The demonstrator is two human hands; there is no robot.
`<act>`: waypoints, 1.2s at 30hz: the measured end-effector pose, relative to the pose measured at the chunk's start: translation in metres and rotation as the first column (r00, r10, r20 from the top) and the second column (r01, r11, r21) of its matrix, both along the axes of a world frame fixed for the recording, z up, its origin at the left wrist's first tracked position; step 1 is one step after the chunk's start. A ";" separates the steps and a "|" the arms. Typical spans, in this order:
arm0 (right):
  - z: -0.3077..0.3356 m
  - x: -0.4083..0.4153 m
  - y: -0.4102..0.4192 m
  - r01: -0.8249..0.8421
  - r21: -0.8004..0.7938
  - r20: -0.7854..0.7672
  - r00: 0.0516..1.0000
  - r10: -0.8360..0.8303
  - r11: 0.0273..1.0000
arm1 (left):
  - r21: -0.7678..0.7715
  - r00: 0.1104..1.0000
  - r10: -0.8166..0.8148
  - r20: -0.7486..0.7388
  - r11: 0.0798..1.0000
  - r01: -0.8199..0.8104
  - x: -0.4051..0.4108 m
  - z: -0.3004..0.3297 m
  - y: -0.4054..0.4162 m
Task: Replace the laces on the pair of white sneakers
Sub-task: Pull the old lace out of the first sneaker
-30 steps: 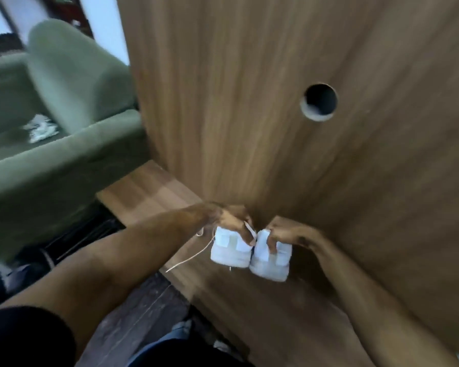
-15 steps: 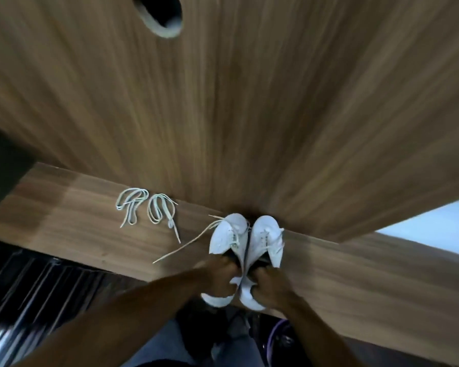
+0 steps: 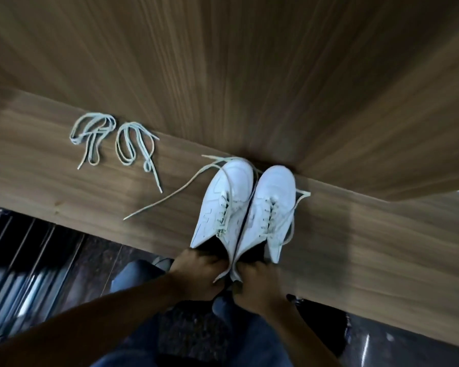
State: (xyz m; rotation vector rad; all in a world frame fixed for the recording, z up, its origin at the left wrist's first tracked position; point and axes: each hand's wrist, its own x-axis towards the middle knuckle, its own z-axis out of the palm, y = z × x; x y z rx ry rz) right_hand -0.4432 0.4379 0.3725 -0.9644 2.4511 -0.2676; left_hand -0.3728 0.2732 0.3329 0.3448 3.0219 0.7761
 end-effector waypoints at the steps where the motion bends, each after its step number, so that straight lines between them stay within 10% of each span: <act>1: -0.008 0.001 0.001 0.017 -0.057 -0.035 0.999 -0.019 0.998 | 0.003 0.999 -0.007 -0.043 1.000 0.007 0.000 0.000 0.000; 12: -0.038 0.012 0.010 -0.016 -0.126 -0.383 0.923 -0.034 0.992 | -0.055 0.974 0.005 -0.227 0.998 -0.017 0.004 -0.008 0.001; 36: -0.008 0.019 0.000 0.160 -0.099 -0.004 0.987 -0.161 0.982 | -0.075 0.973 0.174 0.154 0.984 -0.164 0.012 0.019 0.013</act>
